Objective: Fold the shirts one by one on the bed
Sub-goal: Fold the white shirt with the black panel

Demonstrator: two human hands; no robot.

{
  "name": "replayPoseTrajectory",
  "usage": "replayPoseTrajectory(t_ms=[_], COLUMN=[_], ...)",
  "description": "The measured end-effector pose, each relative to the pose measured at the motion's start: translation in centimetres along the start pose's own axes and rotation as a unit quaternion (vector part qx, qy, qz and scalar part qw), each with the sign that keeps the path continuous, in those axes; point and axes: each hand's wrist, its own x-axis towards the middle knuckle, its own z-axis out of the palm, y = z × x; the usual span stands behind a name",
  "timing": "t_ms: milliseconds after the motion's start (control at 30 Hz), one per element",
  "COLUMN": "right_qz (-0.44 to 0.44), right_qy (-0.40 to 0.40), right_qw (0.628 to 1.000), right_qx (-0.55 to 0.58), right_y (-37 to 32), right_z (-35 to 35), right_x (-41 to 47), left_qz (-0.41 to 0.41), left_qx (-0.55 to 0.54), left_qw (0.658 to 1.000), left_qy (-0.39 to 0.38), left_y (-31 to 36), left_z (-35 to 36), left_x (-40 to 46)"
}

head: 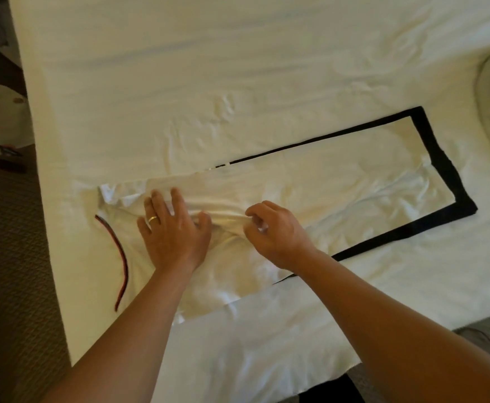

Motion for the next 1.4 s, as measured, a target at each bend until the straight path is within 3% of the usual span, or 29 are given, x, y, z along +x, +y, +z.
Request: replayPoseTrajectory(t_ms=[133, 233, 433, 600, 733, 867, 1033, 1133, 1200, 1300, 1367, 1400], right_qz=[-0.071, 0.014, 0.062, 0.158, 0.281, 0.361, 0.368, 0.323, 0.286, 0.221, 0.168, 0.139], right_qy=[0.034, -0.061, -0.113, -0.044, 0.125, 0.109, 0.089, 0.096, 0.11, 0.114, 0.104, 0.096], right_qw=[0.981, 0.959, 0.92, 0.936, 0.929, 0.914, 0.925, 0.941, 0.95, 0.966, 0.977, 0.982], right_qx=[-0.178, -0.277, -0.371, -0.31, -0.206, -0.151, 0.015, -0.02, -0.06, -0.076, -0.084, -0.081], right_y=[3.5, 7.5, 18.5, 20.7, 21.2, 21.6, 21.7, 20.5, 18.5, 14.1, 10.1, 8.0], right_z=[-4.2, -7.8, -18.0, -21.6, -24.2, -26.2, -27.5, -26.8, -26.0, -24.4, -22.5, -21.3], right_x=[-0.8, -0.6, -1.4, -1.1, 0.0, 1.4, 2.1, 1.4, 1.0, 0.7, 0.4, 0.1], left_qz=[0.073, 0.101, 0.057, 0.034, 0.045, 0.043, 0.059, 0.044, 0.039, 0.059, -0.009, -0.074], left_qx=[-0.029, -0.017, 0.025, 0.041, 0.026, 0.02, 0.005, -0.019, -0.085, -0.234, -0.436, -0.543], left_qw=[0.996, 0.994, 0.998, 0.998, 0.997, 0.999, 0.998, 0.998, 0.995, 0.963, 0.897, 0.837], left_qy=[0.049, 0.026, 0.031, 0.036, 0.05, -0.007, -0.021, -0.036, 0.013, 0.122, 0.069, 0.0], left_y=[5.3, 9.2, 13.2, 14.0, 16.9, 18.8, 18.6, 19.0, 19.5, 21.3, 22.5, 23.0], left_z=[1.9, 3.7, 7.7, 7.4, 7.1, 8.5, 8.7, 7.6, 6.5, 4.6, 2.3, 0.8], left_x=[-2.1, -3.1, -4.0, -4.2, -5.4, -5.6, -5.4, -5.2, -5.2, -5.6, -5.8, -5.9])
